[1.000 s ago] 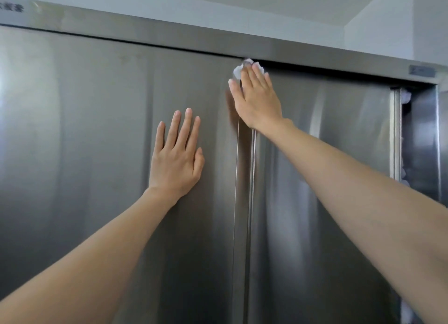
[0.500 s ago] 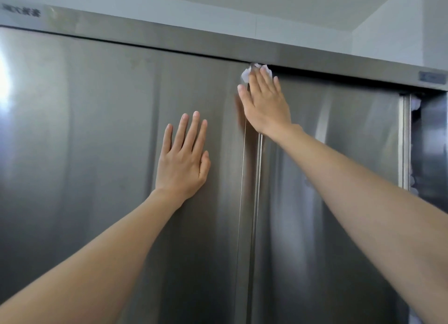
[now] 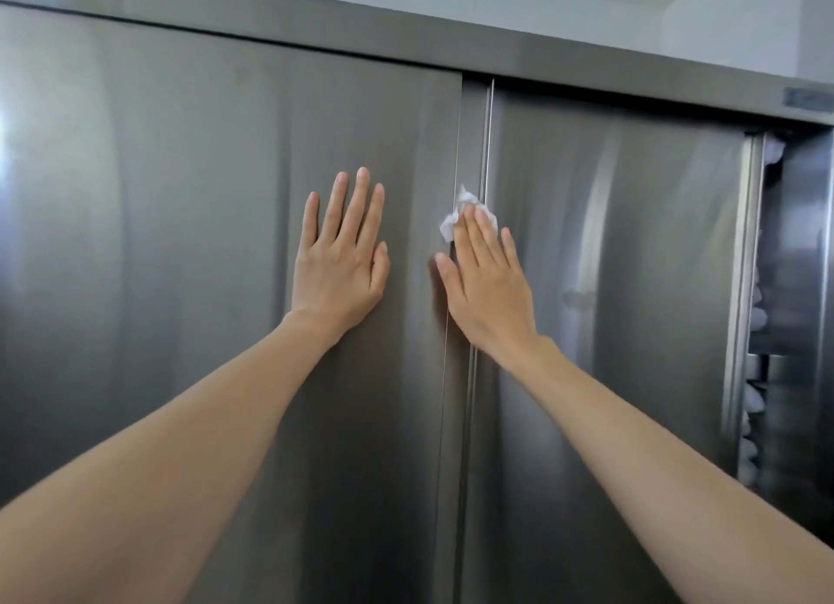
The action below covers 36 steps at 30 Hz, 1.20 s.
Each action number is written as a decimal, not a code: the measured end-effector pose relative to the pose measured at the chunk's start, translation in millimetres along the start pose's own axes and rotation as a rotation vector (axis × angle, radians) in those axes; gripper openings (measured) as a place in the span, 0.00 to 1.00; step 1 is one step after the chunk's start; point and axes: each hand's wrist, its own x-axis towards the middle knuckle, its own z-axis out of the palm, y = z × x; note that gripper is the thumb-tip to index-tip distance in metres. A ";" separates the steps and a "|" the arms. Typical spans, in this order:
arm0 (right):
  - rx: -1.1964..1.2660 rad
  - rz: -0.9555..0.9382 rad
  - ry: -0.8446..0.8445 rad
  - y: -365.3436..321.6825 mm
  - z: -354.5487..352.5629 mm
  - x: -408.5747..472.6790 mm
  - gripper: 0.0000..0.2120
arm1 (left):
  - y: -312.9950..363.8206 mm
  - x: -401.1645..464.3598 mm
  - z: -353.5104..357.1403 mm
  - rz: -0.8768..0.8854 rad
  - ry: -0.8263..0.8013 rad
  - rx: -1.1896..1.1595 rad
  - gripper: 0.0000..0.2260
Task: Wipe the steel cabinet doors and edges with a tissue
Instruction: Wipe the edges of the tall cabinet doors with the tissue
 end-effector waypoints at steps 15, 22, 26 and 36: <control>0.023 0.019 0.006 -10.2 6.6 -25.2 0.33 | 0.2 -0.1 -0.9 0.004 -0.022 0.000 0.28; -0.043 -0.002 -0.017 -13.6 30.0 -96.4 0.29 | 0.9 2.1 -5.8 -0.005 -0.092 0.020 0.28; -0.081 -0.042 -0.029 -12.3 23.2 -92.7 0.29 | 4.1 -6.4 -17.0 -0.006 -0.085 -0.002 0.28; -0.063 -0.041 -0.084 -13.5 23.3 -95.4 0.31 | 42.3 -174.1 -19.2 -0.141 -0.149 -0.138 0.27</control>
